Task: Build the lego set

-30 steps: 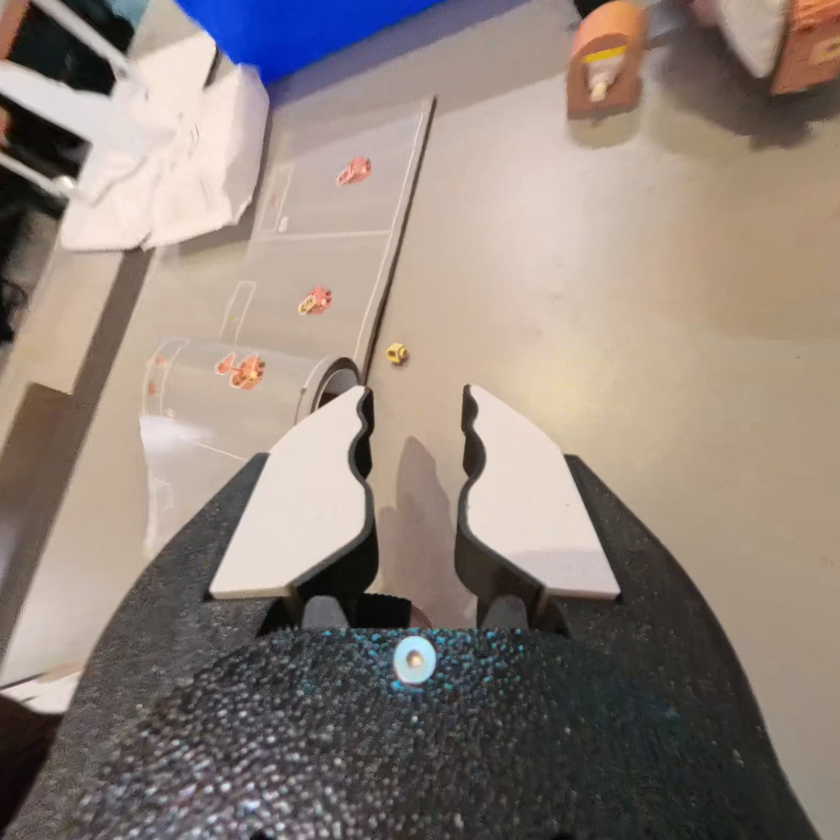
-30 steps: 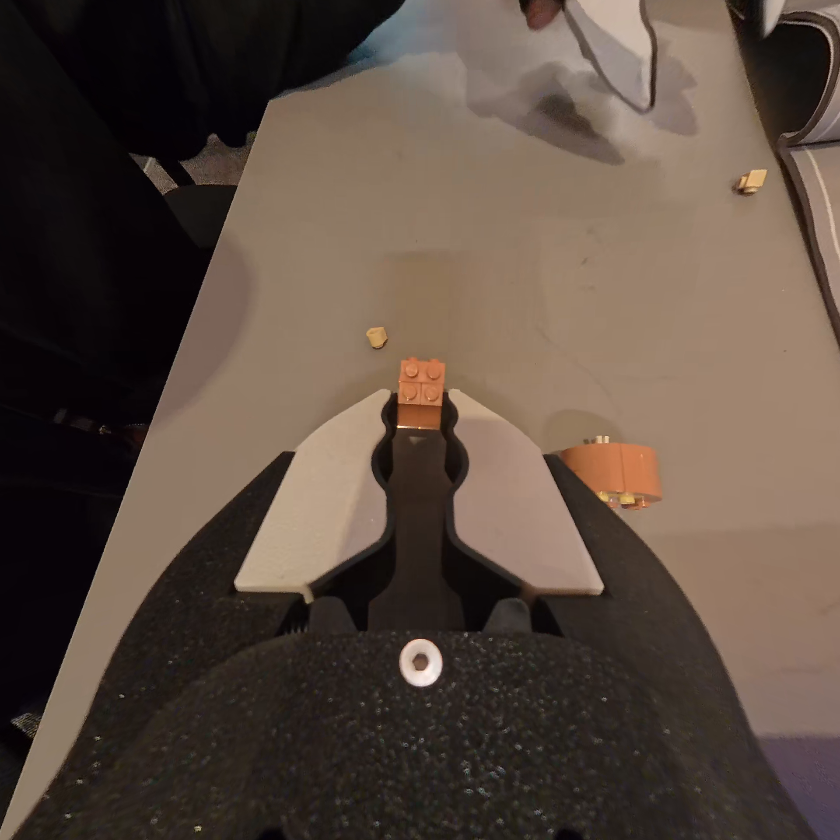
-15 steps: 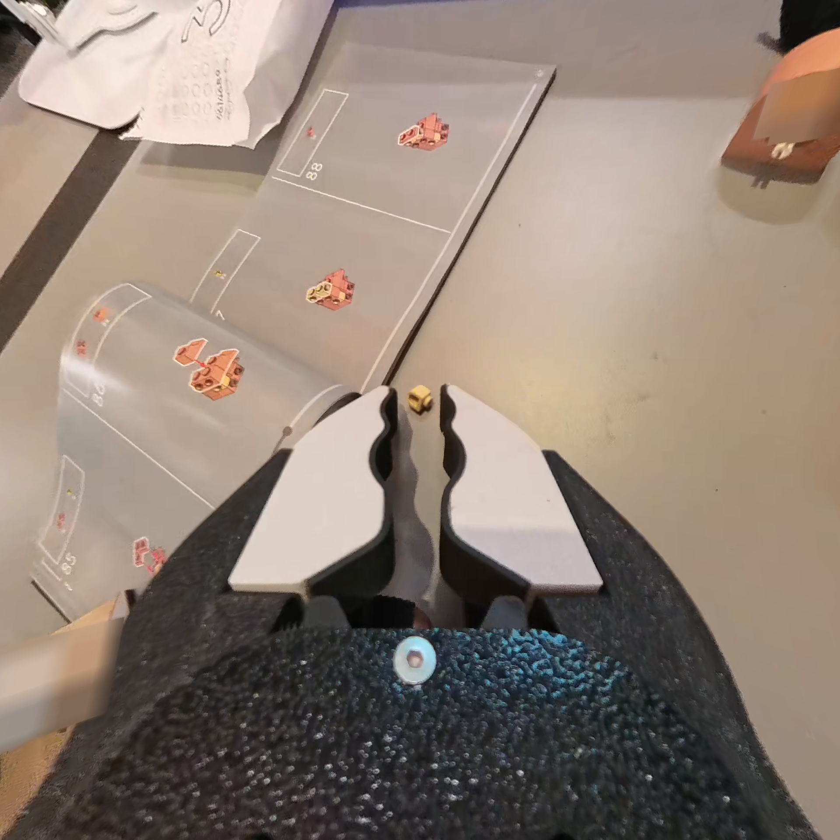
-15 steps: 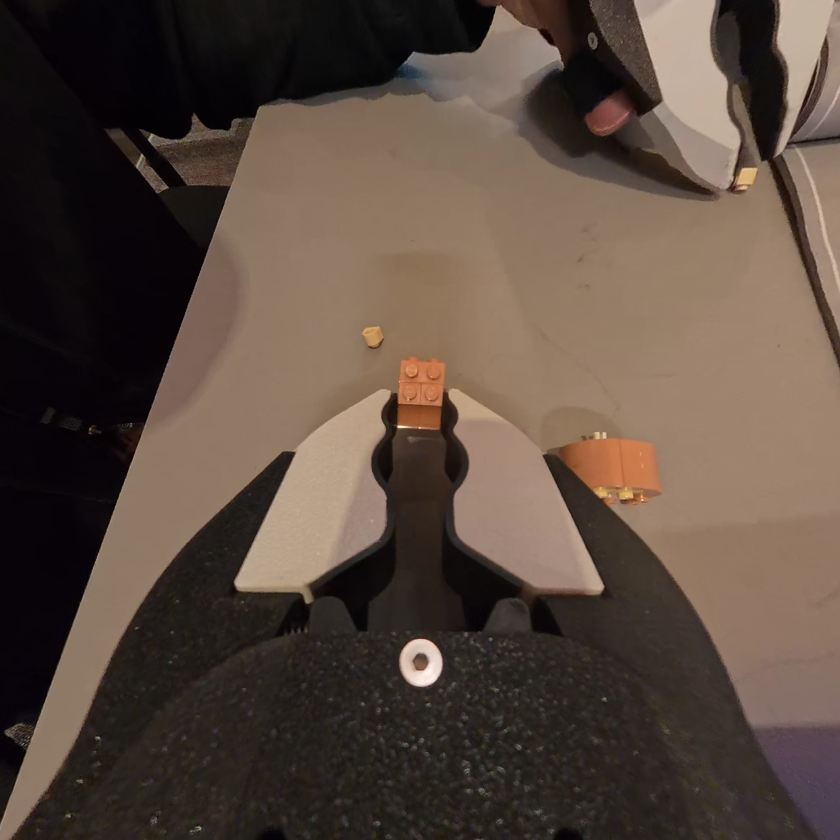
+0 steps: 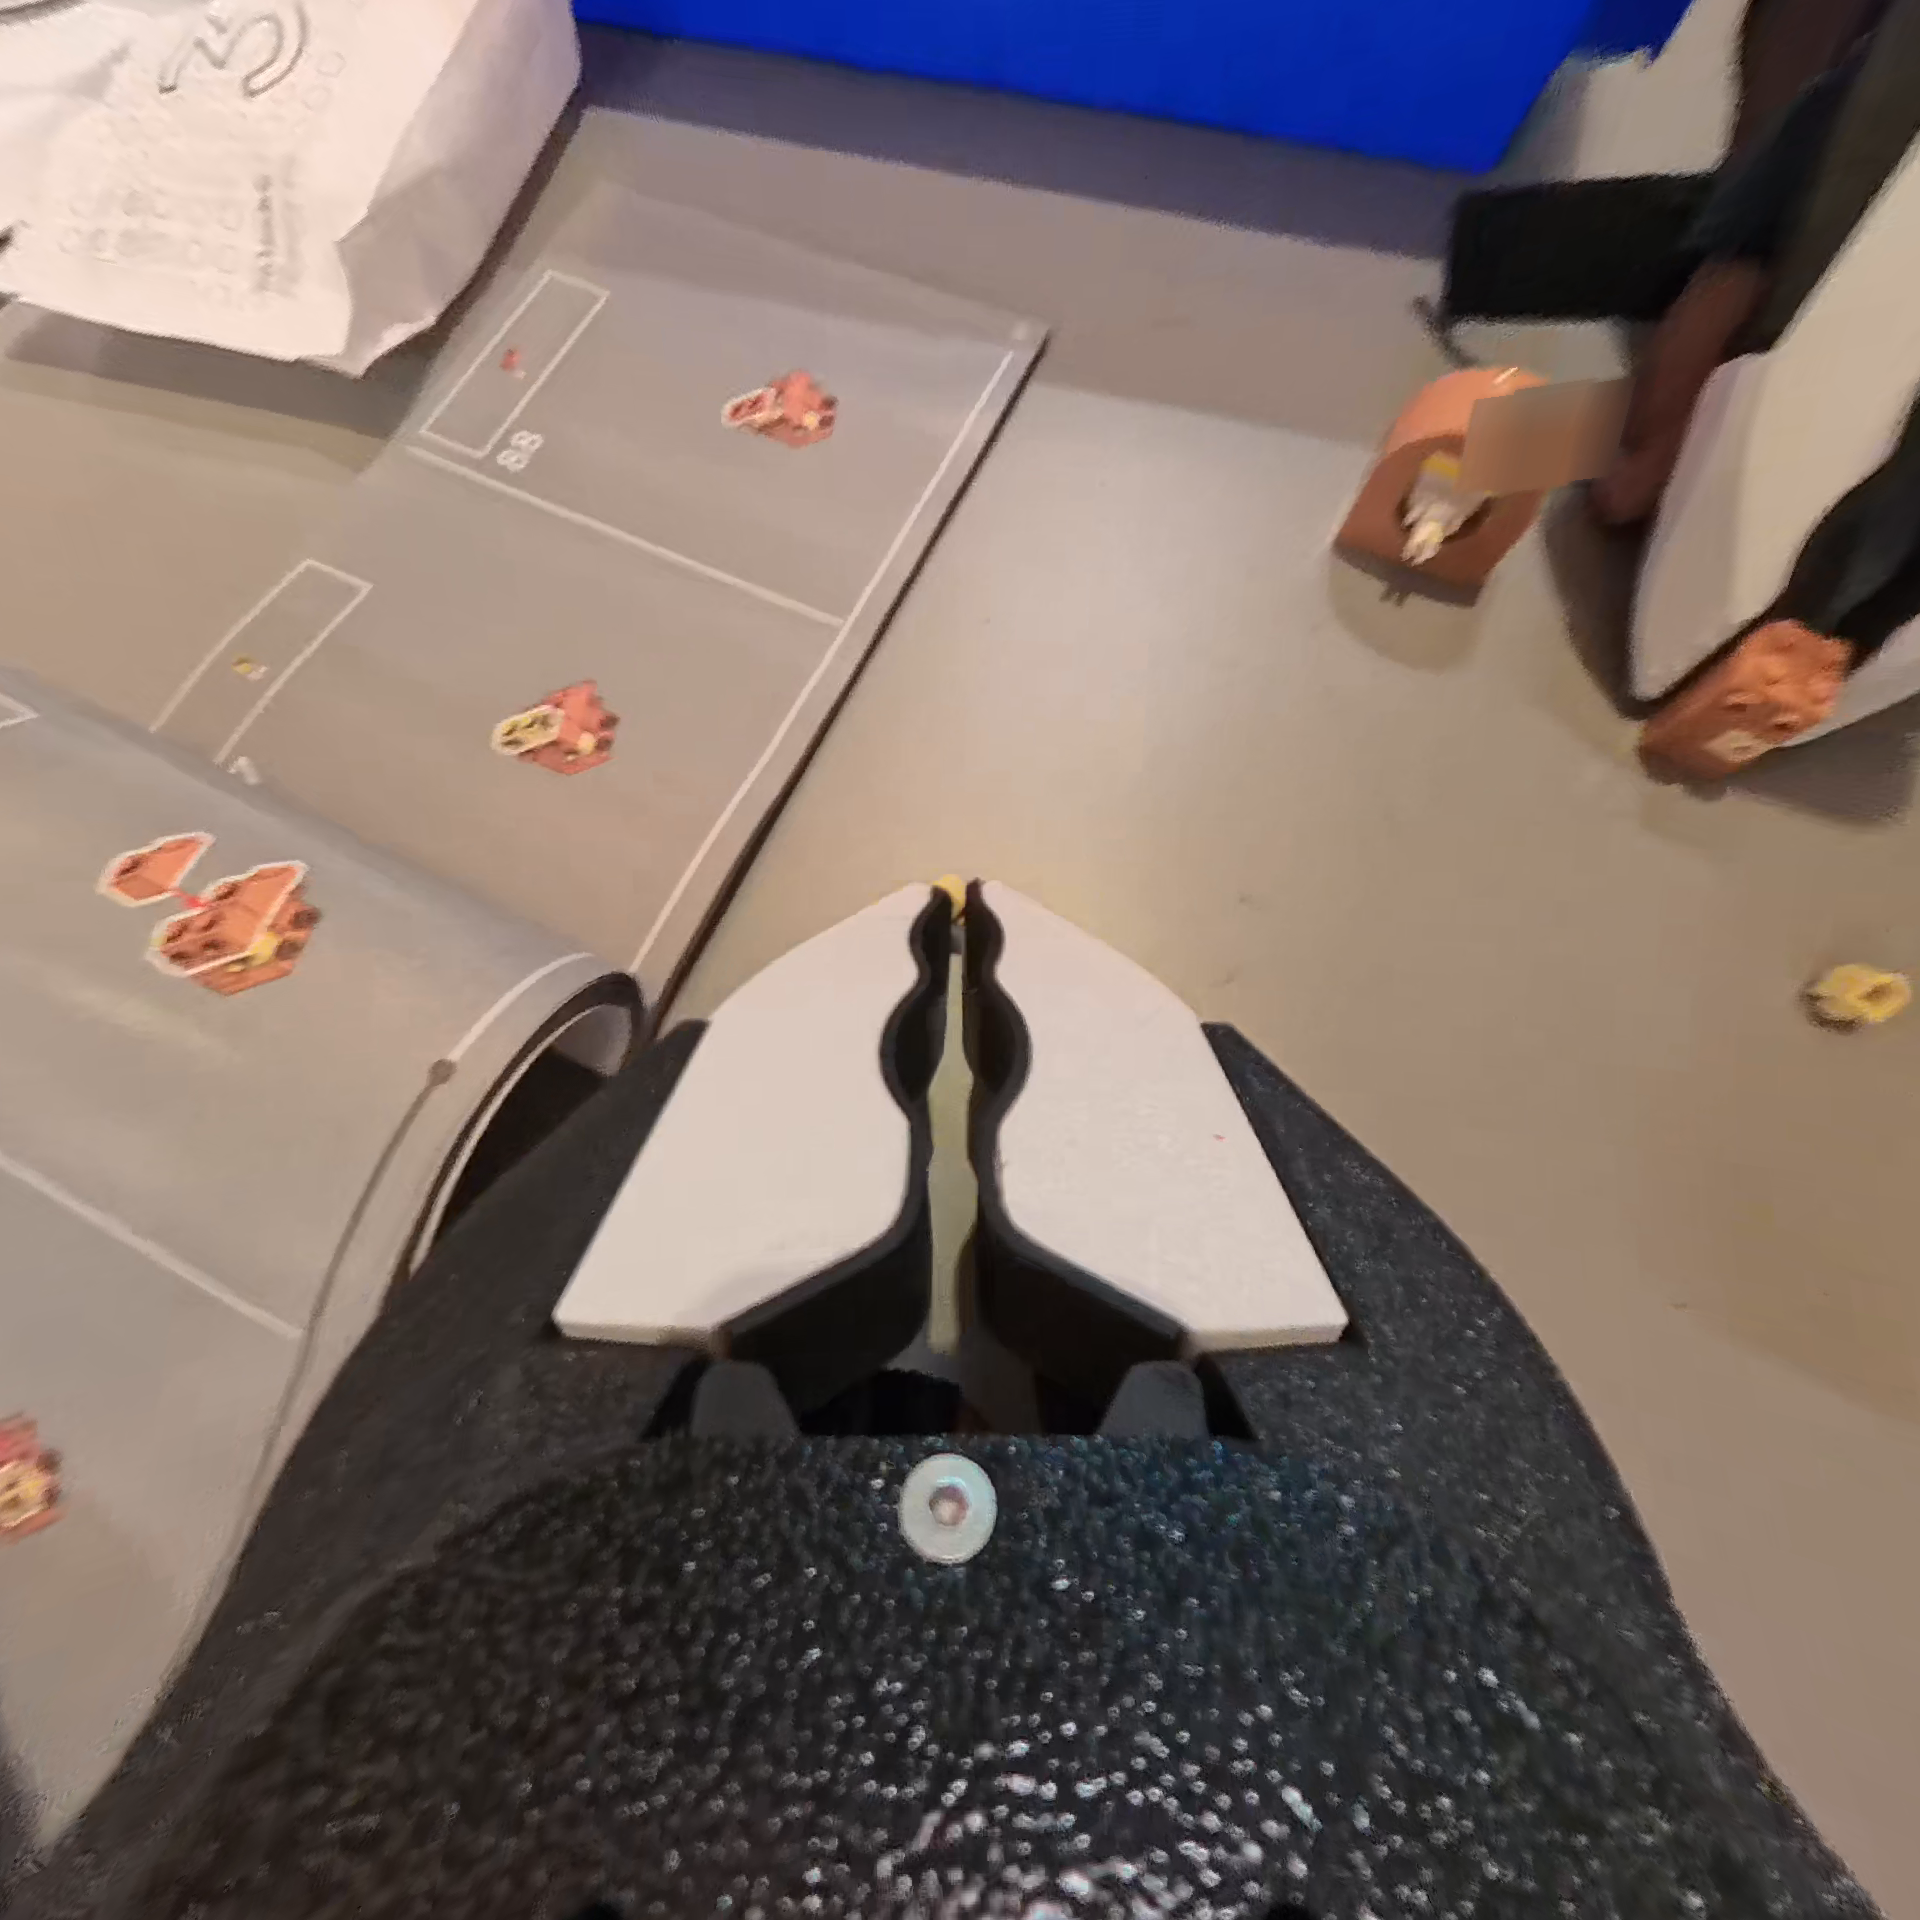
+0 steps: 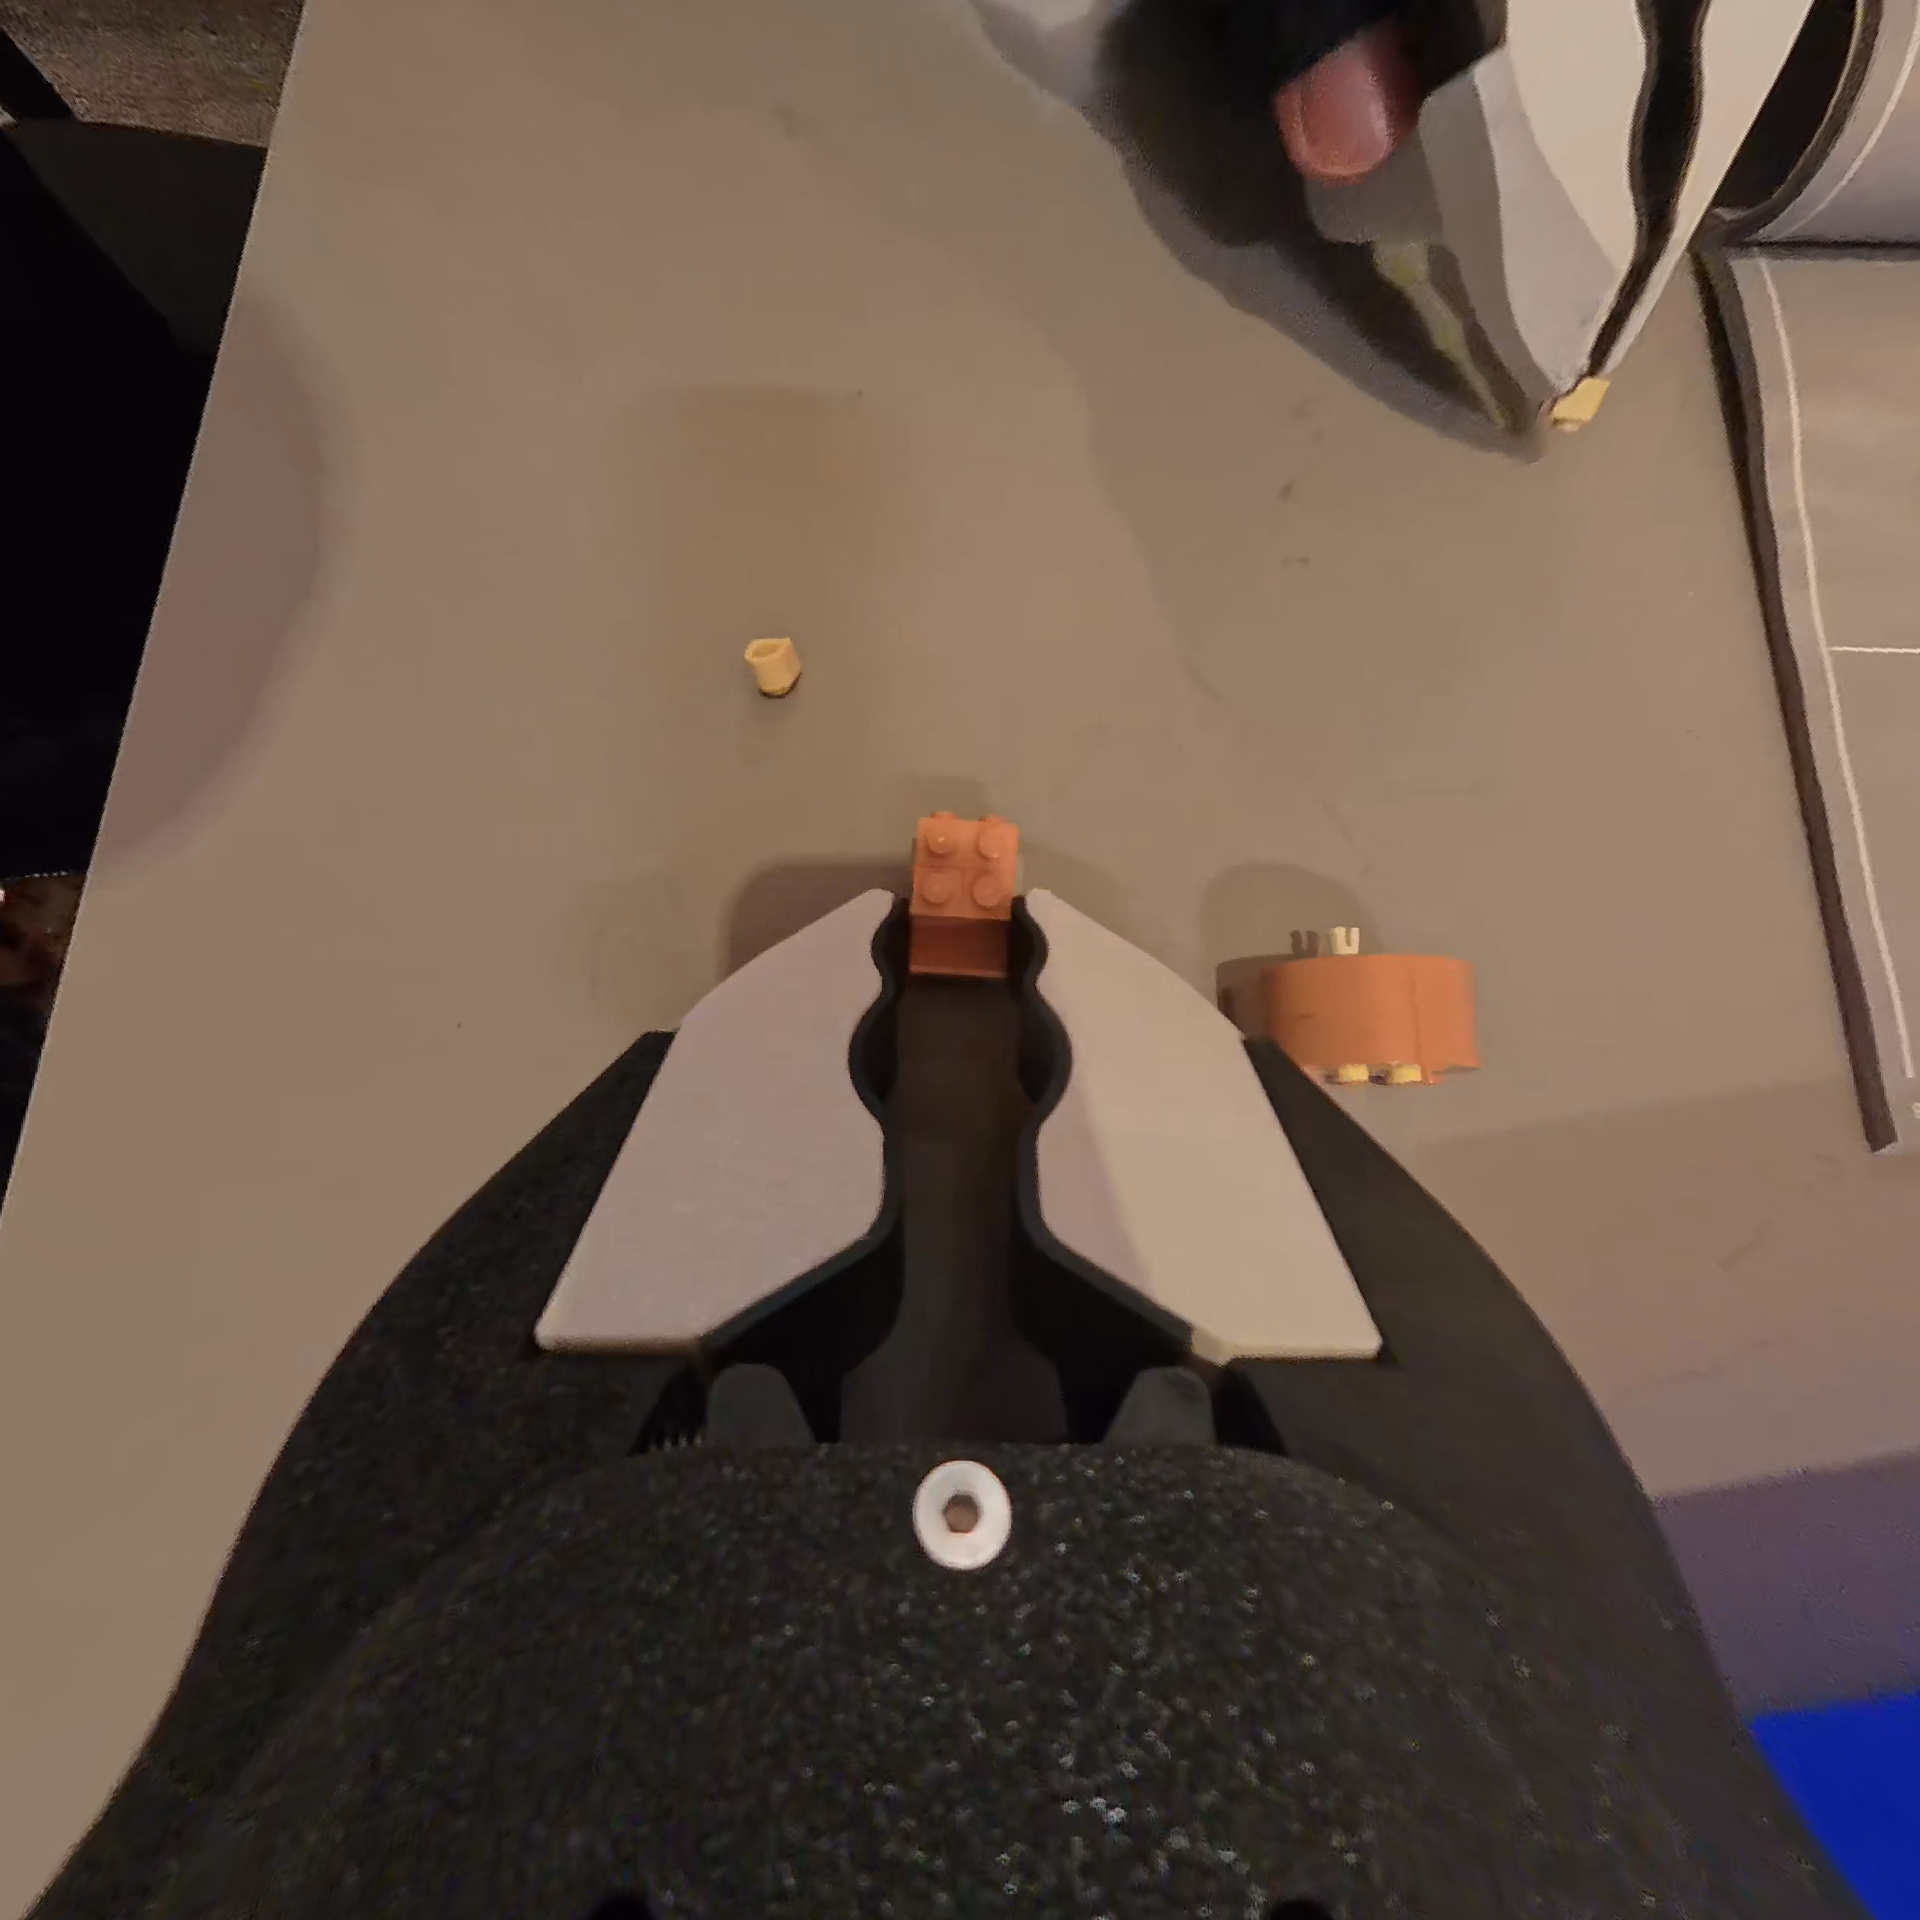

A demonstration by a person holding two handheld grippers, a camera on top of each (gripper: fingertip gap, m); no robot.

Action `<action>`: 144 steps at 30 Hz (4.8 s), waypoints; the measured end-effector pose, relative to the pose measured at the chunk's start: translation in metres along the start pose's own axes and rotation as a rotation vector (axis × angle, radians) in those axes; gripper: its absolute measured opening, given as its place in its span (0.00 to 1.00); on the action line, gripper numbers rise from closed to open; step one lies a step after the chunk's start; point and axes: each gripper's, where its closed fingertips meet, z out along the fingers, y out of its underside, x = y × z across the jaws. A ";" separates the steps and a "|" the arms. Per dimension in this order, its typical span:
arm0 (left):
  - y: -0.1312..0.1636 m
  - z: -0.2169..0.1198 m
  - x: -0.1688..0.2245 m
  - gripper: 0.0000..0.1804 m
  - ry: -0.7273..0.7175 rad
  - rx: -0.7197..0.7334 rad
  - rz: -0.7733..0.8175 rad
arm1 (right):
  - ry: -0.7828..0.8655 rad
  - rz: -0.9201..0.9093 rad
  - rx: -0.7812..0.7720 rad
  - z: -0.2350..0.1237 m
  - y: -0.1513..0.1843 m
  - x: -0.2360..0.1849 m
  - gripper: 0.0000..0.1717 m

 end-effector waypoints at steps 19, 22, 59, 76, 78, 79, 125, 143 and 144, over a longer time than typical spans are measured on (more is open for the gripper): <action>-0.076 -0.025 0.108 0.01 0.790 0.385 -0.493 | 0.455 -0.358 0.309 -0.038 -0.039 0.035 0.13; -0.079 -0.026 0.116 0.01 0.835 0.389 -0.533 | 0.520 -0.430 0.328 -0.041 -0.046 0.033 0.13; -0.086 -0.015 0.113 0.02 0.695 0.428 -0.483 | 0.465 -0.418 0.339 -0.035 -0.047 0.023 0.00; -0.061 -0.044 0.094 0.09 0.040 0.452 0.297 | 0.369 -0.388 0.272 -0.019 -0.033 0.010 0.00; -0.046 -0.051 0.097 0.11 0.063 0.420 0.276 | 0.363 -0.384 0.272 -0.019 -0.033 0.010 0.00; -0.038 -0.055 0.100 0.11 0.093 0.398 0.260 | 0.361 -0.382 0.271 -0.019 -0.033 0.010 0.00; 0.029 -0.021 0.098 0.07 0.186 -0.069 0.250 | 0.352 -0.377 0.248 -0.018 -0.030 0.009 0.00; -0.096 -0.029 0.132 0.05 -0.184 0.571 0.820 | -0.071 0.314 0.578 -0.064 -0.062 0.009 0.02; -0.097 -0.028 0.134 0.05 -0.198 0.583 0.836 | -0.095 0.328 0.589 -0.065 -0.063 0.007 0.03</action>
